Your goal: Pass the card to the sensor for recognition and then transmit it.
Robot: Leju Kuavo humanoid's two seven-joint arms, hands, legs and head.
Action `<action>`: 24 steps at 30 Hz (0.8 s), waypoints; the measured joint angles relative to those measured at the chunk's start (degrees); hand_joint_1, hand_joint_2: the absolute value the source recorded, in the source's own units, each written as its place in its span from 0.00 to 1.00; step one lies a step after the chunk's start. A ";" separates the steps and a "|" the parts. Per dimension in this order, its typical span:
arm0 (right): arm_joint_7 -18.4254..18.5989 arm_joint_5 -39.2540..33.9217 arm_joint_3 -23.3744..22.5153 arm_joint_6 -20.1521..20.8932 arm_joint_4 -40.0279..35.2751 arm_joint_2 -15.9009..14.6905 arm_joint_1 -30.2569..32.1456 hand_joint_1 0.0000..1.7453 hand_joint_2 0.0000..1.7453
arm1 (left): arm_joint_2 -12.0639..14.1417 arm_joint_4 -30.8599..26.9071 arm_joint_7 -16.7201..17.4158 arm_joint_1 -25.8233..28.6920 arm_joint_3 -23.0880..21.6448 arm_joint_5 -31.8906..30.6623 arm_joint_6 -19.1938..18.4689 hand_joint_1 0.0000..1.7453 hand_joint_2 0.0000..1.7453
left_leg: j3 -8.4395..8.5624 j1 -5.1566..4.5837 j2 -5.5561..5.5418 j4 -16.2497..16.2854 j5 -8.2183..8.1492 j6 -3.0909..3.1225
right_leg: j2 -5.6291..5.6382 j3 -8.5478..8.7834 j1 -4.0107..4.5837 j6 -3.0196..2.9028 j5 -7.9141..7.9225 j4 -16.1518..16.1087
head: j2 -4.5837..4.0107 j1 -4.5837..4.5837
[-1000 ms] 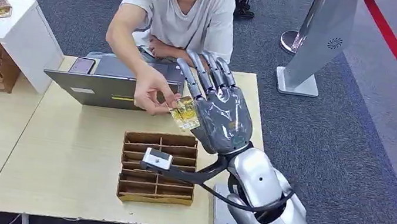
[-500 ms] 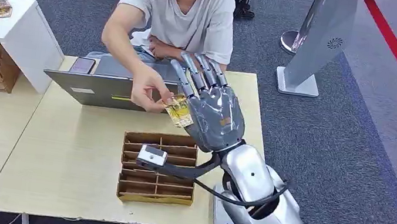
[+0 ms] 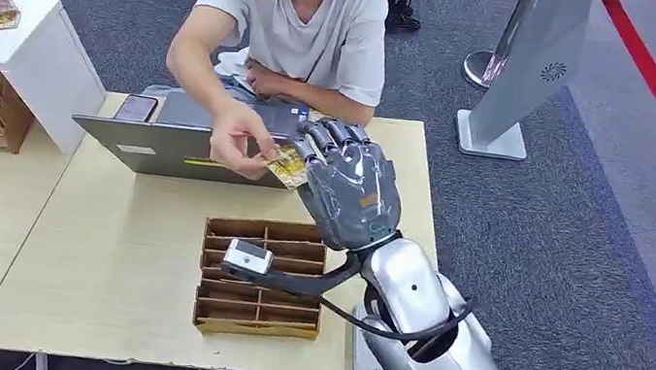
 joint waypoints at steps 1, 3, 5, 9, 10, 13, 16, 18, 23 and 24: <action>-0.02 -0.24 -0.02 0.07 -0.04 0.02 0.03 1.00 1.00 | 0.00 0.00 0.00 0.01 0.00 -0.09 0.00 0.00 0.00 | 0.00 0.00 0.00 0.00 0.00 0.00 | 0.00 0.00 0.00 0.00 0.00 0.00 | 0.00 0.00; -0.02 -0.39 0.00 0.07 -0.04 0.09 0.05 1.00 1.00 | 0.00 0.00 -0.02 0.01 0.00 -0.11 0.00 0.00 0.00 | 0.00 0.00 0.00 0.00 0.00 0.00 | 0.00 0.00 0.00 0.00 0.00 0.00 | 0.00 0.02; -0.11 -0.79 -0.02 0.09 -0.20 0.20 0.05 1.00 1.00 | 0.00 0.00 -0.04 0.01 0.00 -0.15 0.02 0.00 0.00 | 0.00 0.00 0.00 0.00 0.00 0.00 | 0.00 0.00 0.00 0.00 0.00 0.00 | 0.00 0.02; -0.26 -1.20 -0.02 0.37 -0.55 0.46 0.09 1.00 1.00 | 0.00 0.00 -0.04 0.02 0.00 -0.28 0.02 0.00 0.00 | 0.00 0.00 0.00 0.00 0.00 0.00 | 0.00 0.00 0.00 0.00 0.00 0.00 | 0.00 0.00; -0.41 -1.40 -0.02 0.46 -0.55 0.48 0.12 1.00 1.00 | 0.00 0.00 -0.04 0.02 0.00 -0.28 0.02 0.00 0.00 | 0.00 0.00 0.00 0.00 0.00 0.00 | 0.00 0.00 0.00 0.00 0.00 0.00 | 0.00 0.00; -1.00 -2.46 -0.02 0.50 -0.81 0.50 0.35 1.00 1.00 | 0.00 0.00 -0.04 0.04 0.00 -0.39 0.04 0.00 0.00 | 0.00 0.00 0.00 0.00 0.00 0.00 | 0.00 0.00 0.00 0.00 0.00 0.00 | 0.00 0.00; -2.34 -6.26 -0.17 1.01 -1.38 0.77 0.84 1.00 1.00 | 0.00 0.00 -0.20 0.10 0.02 -0.44 0.20 0.00 0.00 | 0.00 0.00 0.00 0.00 0.00 0.00 | 0.00 0.00 0.00 0.00 0.00 0.00 | 0.00 0.00; -3.43 -10.13 -0.39 1.77 -1.95 0.96 1.34 1.00 1.00 | 0.00 0.00 -0.46 0.15 0.09 -0.39 0.46 0.00 0.00 | 0.00 0.00 0.00 0.00 0.00 0.00 | 0.00 0.00 0.00 0.00 0.00 0.00 | 0.00 0.00; -7.02 -25.66 -1.68 5.78 -4.07 1.09 3.43 1.00 1.00 | 0.00 0.00 -1.57 0.48 0.70 0.42 1.42 0.00 0.00 | 0.00 0.00 0.01 0.00 -0.01 0.00 | 0.00 -0.01 0.00 0.00 -0.01 -0.01 | 0.00 0.00; -7.64 -29.61 -2.10 6.73 -4.63 1.09 4.11 1.00 1.00 | 0.00 0.00 -1.92 0.58 1.00 0.68 1.68 0.00 0.00 | 0.00 0.00 0.00 0.00 -0.01 0.00 | 0.00 -0.01 0.00 0.00 -0.01 -0.01 | 0.00 0.00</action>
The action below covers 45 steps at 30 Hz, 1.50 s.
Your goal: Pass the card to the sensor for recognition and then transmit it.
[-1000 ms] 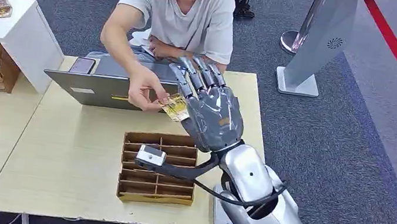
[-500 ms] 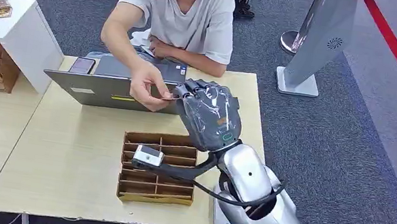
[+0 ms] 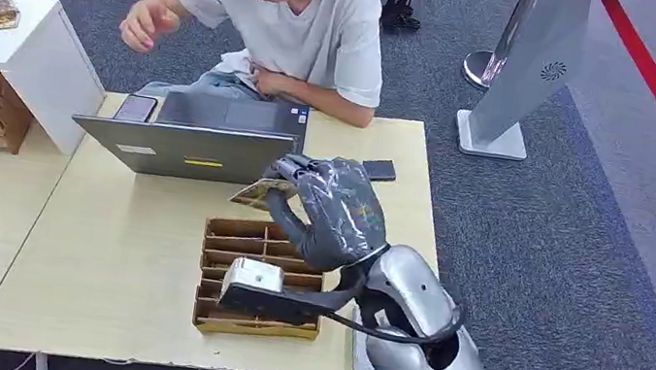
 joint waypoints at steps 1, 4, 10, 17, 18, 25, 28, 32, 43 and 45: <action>-0.71 -4.11 -0.51 1.37 -0.51 0.00 0.74 1.00 1.00 | 0.00 0.00 -0.24 0.10 0.42 0.15 0.18 0.00 0.00 | 0.00 0.00 0.00 0.00 0.00 0.00 | 0.00 -0.01 0.00 0.00 0.00 -0.01 | 0.00 0.00; -2.94 -20.90 -2.28 6.31 -1.82 -0.28 3.22 1.00 1.00 | 0.00 0.00 -1.29 0.28 1.40 0.50 0.90 0.00 0.00 | 0.00 0.00 -0.01 0.00 0.00 0.00 | 0.00 -0.01 0.00 0.01 -0.01 -0.02 | 0.00 0.00; -5.84 -44.18 -5.80 13.89 -3.15 -3.43 8.61 1.00 1.00 | 0.00 0.00 -2.41 0.26 3.20 0.46 1.82 0.00 0.00 | -0.01 -0.01 -0.01 0.01 -0.02 0.02 | -0.02 0.00 -0.01 0.02 -0.01 -0.03 | 0.00 0.00; -6.70 -54.28 -7.26 18.14 -3.50 -7.65 13.32 1.00 1.00 | 0.00 0.00 -2.89 0.25 4.05 0.22 2.08 0.00 0.00 | 0.00 -0.01 0.01 0.01 -0.04 0.01 | 0.00 -0.02 -0.01 0.01 -0.01 -0.03 | 0.00 0.00; -6.54 -57.01 -7.39 19.28 -3.50 -8.19 13.81 1.00 1.00 | 0.00 0.00 -2.91 0.24 4.11 0.05 2.14 0.00 0.00 | 0.00 -0.01 0.00 0.02 -0.04 0.01 | 0.00 -0.02 -0.01 0.02 -0.01 -0.03 | 0.00 0.00; -6.89 -68.96 -7.85 24.46 -3.19 -12.13 20.07 1.00 1.00 | 0.00 0.00 -2.95 0.21 4.94 -0.13 3.08 0.00 0.00 | -0.02 -0.01 -0.02 0.01 -0.08 0.06 | -0.01 -0.02 -0.01 0.05 -0.04 -0.03 | 0.00 0.00; -6.26 -68.74 -7.85 23.72 -2.01 -13.49 21.98 1.00 1.00 | 0.00 0.00 -3.11 0.24 5.18 0.09 3.67 0.00 0.00 | -0.03 -0.02 -0.01 0.01 -0.08 0.06 | -0.01 -0.02 -0.01 0.05 -0.04 -0.04 | 0.00 0.00; -5.32 -67.11 -7.85 22.22 -0.25 -15.17 23.26 1.00 1.00 | 0.00 0.00 -3.39 0.26 5.40 0.24 4.13 0.00 0.00 | -0.04 -0.02 -0.01 0.01 -0.08 0.07 | -0.02 -0.02 -0.01 0.05 -0.04 -0.04 | 0.00 0.00; -4.33 -64.15 -7.74 19.90 2.60 -17.88 23.65 1.00 1.00 | -0.02 0.00 -3.52 0.30 6.21 0.39 4.66 0.00 0.00 | -0.03 -0.02 0.00 0.01 -0.08 0.07 | -0.01 -0.02 -0.01 0.05 -0.04 -0.03 | 0.00 0.00; -3.70 -62.24 -7.67 18.29 2.81 -18.12 23.61 1.00 1.00 | -0.02 0.00 -3.52 0.30 6.28 0.42 4.79 0.00 0.00 | -0.03 -0.02 0.00 0.01 -0.08 0.07 | -0.01 -0.02 -0.01 0.05 -0.04 -0.03 | 0.00 0.00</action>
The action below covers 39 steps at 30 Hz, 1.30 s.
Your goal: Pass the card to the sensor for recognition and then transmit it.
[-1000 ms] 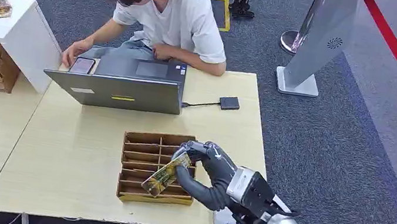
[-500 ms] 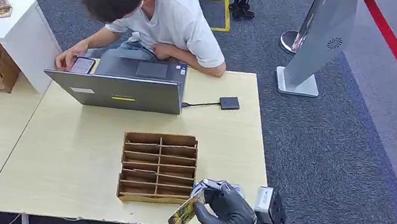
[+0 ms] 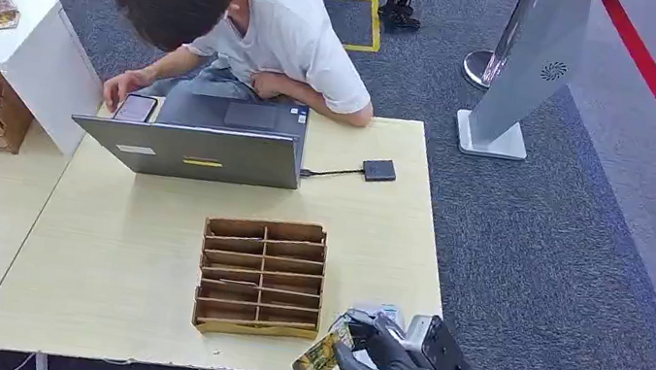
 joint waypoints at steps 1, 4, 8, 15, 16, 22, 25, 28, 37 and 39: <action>0.48 1.40 0.06 -1.14 0.11 -0.24 -0.09 1.00 1.00 | 0.00 0.00 0.00 0.00 0.02 0.00 0.07 0.00 0.00 | -0.01 0.00 0.00 0.00 0.00 0.00 | 0.00 0.00 0.00 0.00 0.00 0.00 | 0.00 0.00; 1.66 5.51 0.61 -4.19 0.72 -0.81 -0.84 1.00 1.00 | -0.02 0.00 0.00 0.01 0.07 0.02 0.31 0.00 0.00 | -0.02 0.00 0.00 0.00 0.00 0.00 | 0.00 0.00 0.00 0.00 0.00 0.00 | 0.00 0.00; 3.52 10.55 1.53 -8.19 1.51 -1.31 -2.08 1.00 1.00 | -0.20 0.00 0.00 0.13 0.11 0.26 0.75 0.00 0.00 | -0.02 -0.01 0.00 0.00 0.00 0.01 | 0.00 0.01 -0.01 0.00 0.00 0.00 | 0.00 0.00; 5.29 14.11 2.62 -10.89 2.27 -1.60 -3.81 1.00 1.00 | -0.31 0.00 -0.07 0.47 0.26 0.59 0.90 0.00 0.00 | -0.02 -0.01 -0.01 0.01 0.00 0.00 | 0.00 0.00 -0.02 0.00 0.00 0.00 | 0.00 0.00; 5.42 14.22 2.73 -10.96 2.38 -1.64 -4.10 1.00 1.00 | -0.33 0.00 -0.07 0.51 0.33 0.59 0.88 0.00 0.00 | -0.01 -0.01 0.00 0.01 0.00 0.00 | 0.01 -0.01 -0.01 0.00 0.00 0.00 | 0.00 -0.02; 6.54 16.16 2.80 -11.90 2.45 -2.86 -5.22 1.00 1.00 | -0.41 0.00 -0.09 0.74 0.52 0.66 0.83 0.00 0.00 | -0.01 -0.01 0.00 0.01 0.00 0.00 | 0.00 -0.01 -0.01 0.01 0.00 0.00 | 0.00 0.00; 7.02 16.82 2.71 -11.61 2.43 -3.98 -5.61 1.00 1.00 | -0.42 0.00 -0.09 0.76 0.52 0.66 0.75 0.00 0.00 | -0.02 -0.02 -0.01 0.01 0.00 0.01 | 0.00 0.00 -0.02 0.01 0.00 0.00 | 0.00 0.00; 7.65 17.34 2.43 -10.70 2.45 -5.25 -6.13 1.00 1.00 | -0.42 0.00 -0.09 0.81 0.52 0.61 0.72 0.00 0.00 | -0.02 -0.03 -0.01 0.02 0.00 0.01 | -0.01 0.00 -0.04 0.01 0.01 0.00 | 0.00 0.00; 9.23 18.90 2.08 -9.69 2.80 -7.78 -7.13 1.00 1.00 | -0.39 0.00 -1.31 1.21 0.52 0.31 0.72 0.00 0.00 | -0.01 -0.02 -0.01 0.02 -0.01 0.02 | -0.01 0.00 -0.04 0.01 0.00 0.00 | 0.00 0.00; 9.38 19.05 2.05 -9.69 2.89 -8.00 -7.20 1.00 1.00 | -0.39 0.00 -1.31 1.22 0.52 0.31 0.72 0.00 0.00 | -0.01 -0.02 -0.01 0.02 -0.01 0.02 | -0.01 0.00 -0.03 0.01 0.00 0.00 | 0.00 0.00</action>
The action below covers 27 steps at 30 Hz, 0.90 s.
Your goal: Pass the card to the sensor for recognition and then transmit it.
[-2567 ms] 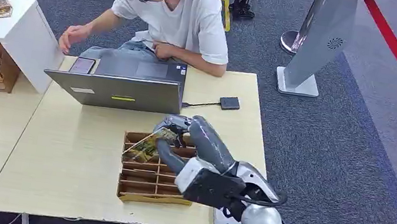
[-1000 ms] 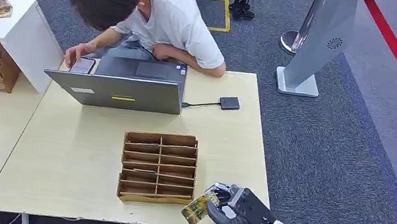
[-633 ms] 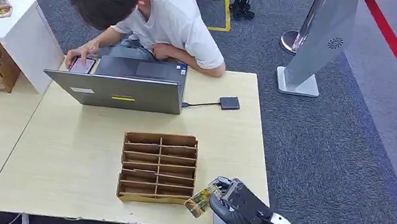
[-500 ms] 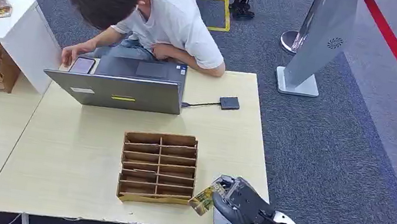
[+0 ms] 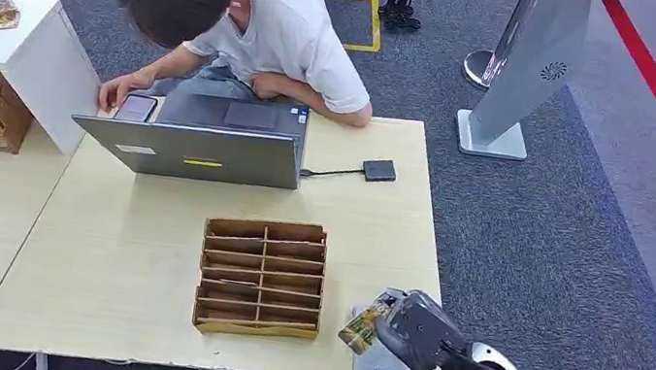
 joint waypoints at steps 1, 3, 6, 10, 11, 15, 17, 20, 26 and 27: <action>0.28 0.35 0.00 0.02 0.09 -0.15 -0.07 1.00 1.00 | 0.00 0.00 0.00 0.00 0.00 -0.09 0.00 0.00 0.00 | 0.00 0.00 0.00 0.00 0.00 0.01 | 0.00 0.00 0.00 0.00 0.00 0.00 | 0.00 0.00; 0.96 1.23 0.00 0.09 0.33 -0.33 -0.21 1.00 1.00 | 0.00 0.00 0.02 0.00 0.00 -0.15 0.00 0.00 0.00 | 0.00 0.00 0.00 0.00 0.00 0.01 | 0.00 0.00 0.00 0.00 0.00 0.00 | 0.00 0.00; 2.25 3.06 0.24 0.09 0.79 -0.39 -0.50 1.00 1.00 | 0.00 0.00 0.17 0.00 0.00 -0.33 -0.02 0.00 0.00 | 0.00 0.00 0.00 0.00 0.00 0.01 | 0.00 0.00 0.00 0.00 0.00 0.00 | 0.00 0.00; 3.74 5.75 1.07 -0.22 1.75 -0.26 -1.12 1.00 1.00 | -0.04 0.00 1.36 -0.10 0.00 -0.57 -0.33 0.00 0.00 | -0.01 0.00 0.00 0.00 0.00 0.01 | -0.01 0.01 0.00 0.00 0.00 0.00 | 0.00 0.00; 4.00 6.16 1.27 -0.26 2.03 -0.15 -1.29 1.00 1.00 | -0.04 0.00 1.79 -0.14 0.00 -0.70 -0.53 0.00 0.00 | -0.01 0.00 0.00 0.00 0.00 0.01 | 0.00 0.01 0.00 0.00 0.00 0.00 | 0.00 0.00; 4.37 7.25 2.08 -0.37 3.06 0.33 -1.77 1.00 1.00 | -0.11 0.00 2.40 -0.39 0.00 -0.89 -0.70 0.00 0.00 | -0.01 0.00 -0.01 0.00 0.00 0.01 | -0.01 0.01 0.00 0.00 0.00 0.00 | 0.00 0.00; 4.85 7.87 2.36 -0.61 3.52 0.66 -1.89 1.00 1.00 | -0.13 0.00 2.45 -0.40 0.00 -1.12 -0.70 0.00 0.00 | -0.01 0.00 0.00 0.00 0.00 0.01 | -0.01 0.01 0.00 0.00 0.00 0.00 | 0.00 0.00; 5.46 9.01 2.84 -1.33 4.35 1.36 -1.94 1.00 1.00 | -0.13 0.00 2.56 -0.41 0.00 -1.36 -0.85 0.00 0.00 | -0.01 0.00 -0.01 0.00 0.00 0.01 | -0.01 0.00 0.00 0.00 0.00 0.00 | 0.00 0.00; 6.34 10.86 3.43 -2.62 5.68 2.51 -1.98 1.00 1.00 | -0.15 0.00 2.75 -0.41 0.00 -1.53 -0.87 0.00 0.00 | -0.01 0.00 0.00 0.00 0.00 0.01 | -0.01 0.00 0.00 0.00 0.00 0.00 | 0.00 0.02; 6.60 11.53 3.43 -2.95 5.83 2.62 -1.99 1.00 1.00 | -0.15 0.00 2.80 -0.41 0.00 -1.53 -0.87 0.00 0.00 | -0.01 0.00 0.00 0.00 0.00 0.01 | -0.01 0.00 0.00 0.00 0.00 0.00 | 0.00 0.00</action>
